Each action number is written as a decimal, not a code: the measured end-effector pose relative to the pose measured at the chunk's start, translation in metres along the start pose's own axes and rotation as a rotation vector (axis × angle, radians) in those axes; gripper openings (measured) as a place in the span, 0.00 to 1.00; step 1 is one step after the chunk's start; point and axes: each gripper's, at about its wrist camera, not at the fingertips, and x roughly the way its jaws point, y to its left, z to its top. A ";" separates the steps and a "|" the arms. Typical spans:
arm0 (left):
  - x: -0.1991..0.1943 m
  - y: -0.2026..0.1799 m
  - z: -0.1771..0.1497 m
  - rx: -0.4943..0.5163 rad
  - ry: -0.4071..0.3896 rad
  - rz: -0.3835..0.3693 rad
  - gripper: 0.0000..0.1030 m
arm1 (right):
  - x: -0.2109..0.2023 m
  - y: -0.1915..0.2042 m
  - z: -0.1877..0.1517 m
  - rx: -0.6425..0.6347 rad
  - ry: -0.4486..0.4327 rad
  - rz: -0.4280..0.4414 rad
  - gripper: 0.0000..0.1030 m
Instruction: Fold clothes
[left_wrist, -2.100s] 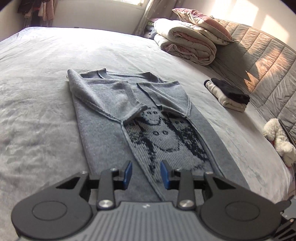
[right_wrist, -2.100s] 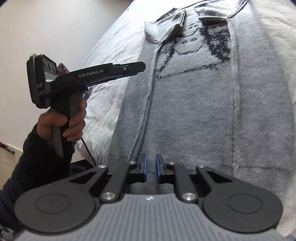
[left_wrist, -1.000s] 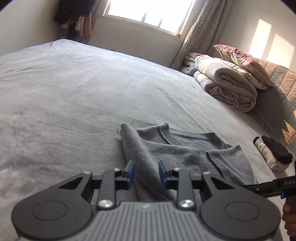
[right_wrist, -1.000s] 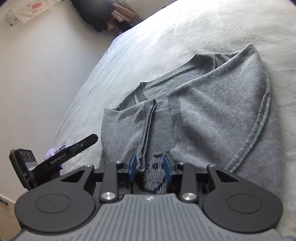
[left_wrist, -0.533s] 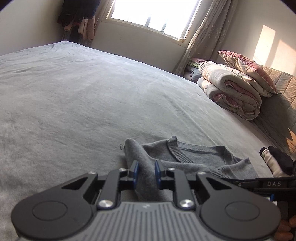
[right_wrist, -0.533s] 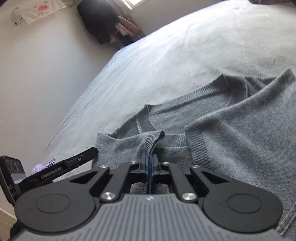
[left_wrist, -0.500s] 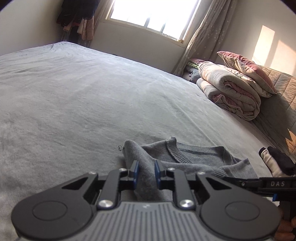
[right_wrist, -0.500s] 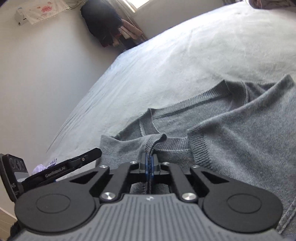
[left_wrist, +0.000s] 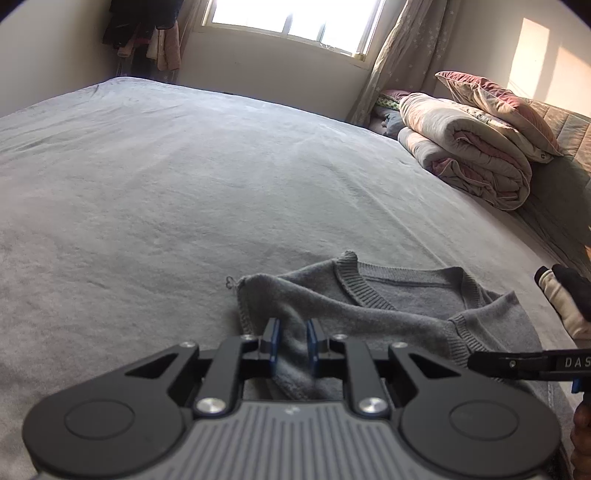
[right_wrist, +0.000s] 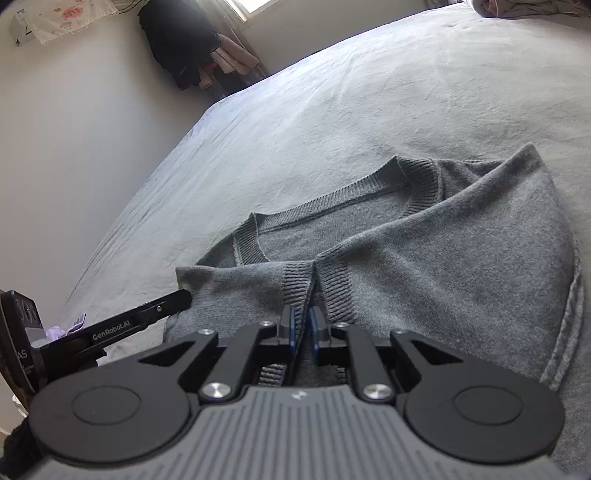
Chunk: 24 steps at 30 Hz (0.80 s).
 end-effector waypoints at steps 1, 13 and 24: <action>-0.006 -0.003 -0.001 0.006 -0.002 -0.011 0.16 | -0.005 0.000 0.000 0.003 0.006 0.010 0.15; -0.063 -0.042 -0.042 0.141 0.065 -0.117 0.16 | -0.060 0.016 -0.044 -0.084 0.077 0.018 0.34; -0.126 -0.074 -0.100 0.225 0.190 -0.200 0.16 | -0.138 0.001 -0.089 -0.092 0.100 -0.057 0.34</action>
